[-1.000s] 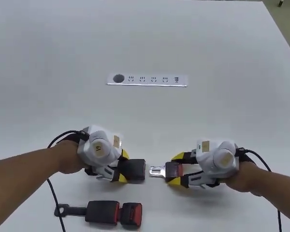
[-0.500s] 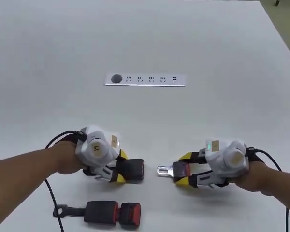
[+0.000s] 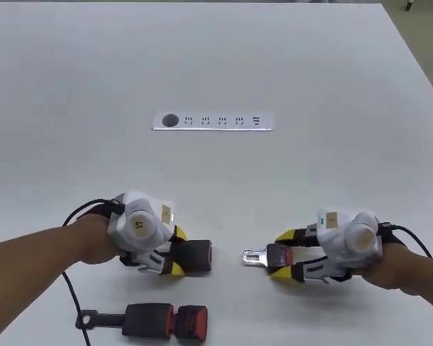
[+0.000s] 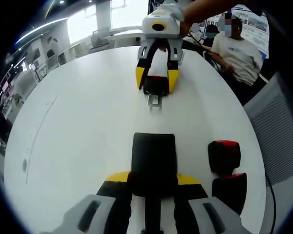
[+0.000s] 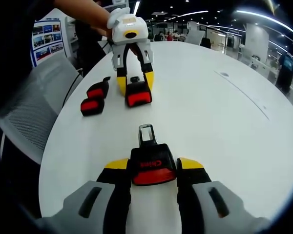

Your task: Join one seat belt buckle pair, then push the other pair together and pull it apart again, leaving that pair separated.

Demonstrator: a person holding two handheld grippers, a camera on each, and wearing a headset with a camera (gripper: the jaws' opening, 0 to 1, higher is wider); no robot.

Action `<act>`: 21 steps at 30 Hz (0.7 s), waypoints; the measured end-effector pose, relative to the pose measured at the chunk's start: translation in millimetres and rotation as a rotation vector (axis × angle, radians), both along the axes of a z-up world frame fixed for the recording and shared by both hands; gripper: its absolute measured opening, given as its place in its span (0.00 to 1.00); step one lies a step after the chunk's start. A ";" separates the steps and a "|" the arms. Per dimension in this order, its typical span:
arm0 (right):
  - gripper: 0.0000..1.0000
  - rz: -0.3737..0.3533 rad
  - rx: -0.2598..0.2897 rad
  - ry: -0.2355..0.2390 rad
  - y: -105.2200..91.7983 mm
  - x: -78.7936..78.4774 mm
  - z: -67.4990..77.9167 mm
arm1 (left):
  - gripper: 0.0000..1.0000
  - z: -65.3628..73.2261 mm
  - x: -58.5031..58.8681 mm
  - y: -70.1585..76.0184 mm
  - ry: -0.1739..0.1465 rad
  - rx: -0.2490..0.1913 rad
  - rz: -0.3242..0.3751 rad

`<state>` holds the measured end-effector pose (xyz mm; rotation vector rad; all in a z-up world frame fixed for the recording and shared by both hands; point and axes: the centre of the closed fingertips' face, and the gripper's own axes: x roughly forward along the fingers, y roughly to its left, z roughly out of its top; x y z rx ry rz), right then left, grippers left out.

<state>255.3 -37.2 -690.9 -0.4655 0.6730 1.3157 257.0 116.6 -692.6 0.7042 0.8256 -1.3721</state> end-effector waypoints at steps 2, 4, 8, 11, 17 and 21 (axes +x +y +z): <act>0.35 -0.002 -0.002 0.001 -1.5 -2.7 2.5 | 0.33 -0.5 0.5 0.4 0.000 -0.001 0.001; 0.35 -0.001 -0.005 0.001 -5.0 -3.4 2.1 | 0.33 -0.7 0.7 0.5 0.000 0.001 0.001; 0.35 -0.003 -0.010 -0.001 -11.9 -6.8 5.5 | 0.33 -1.1 0.8 0.9 0.000 0.005 0.000; 0.35 -0.004 -0.011 0.001 -18.0 -9.5 10.0 | 0.33 0.0 -1.0 -0.6 0.001 0.006 0.005; 0.35 -0.008 -0.015 0.007 -29.0 -12.1 10.3 | 0.33 1.0 -1.3 -1.4 0.001 0.008 0.011; 0.35 -0.002 -0.021 0.009 -33.3 -12.7 9.7 | 0.33 1.5 -1.7 -2.6 0.002 0.012 0.008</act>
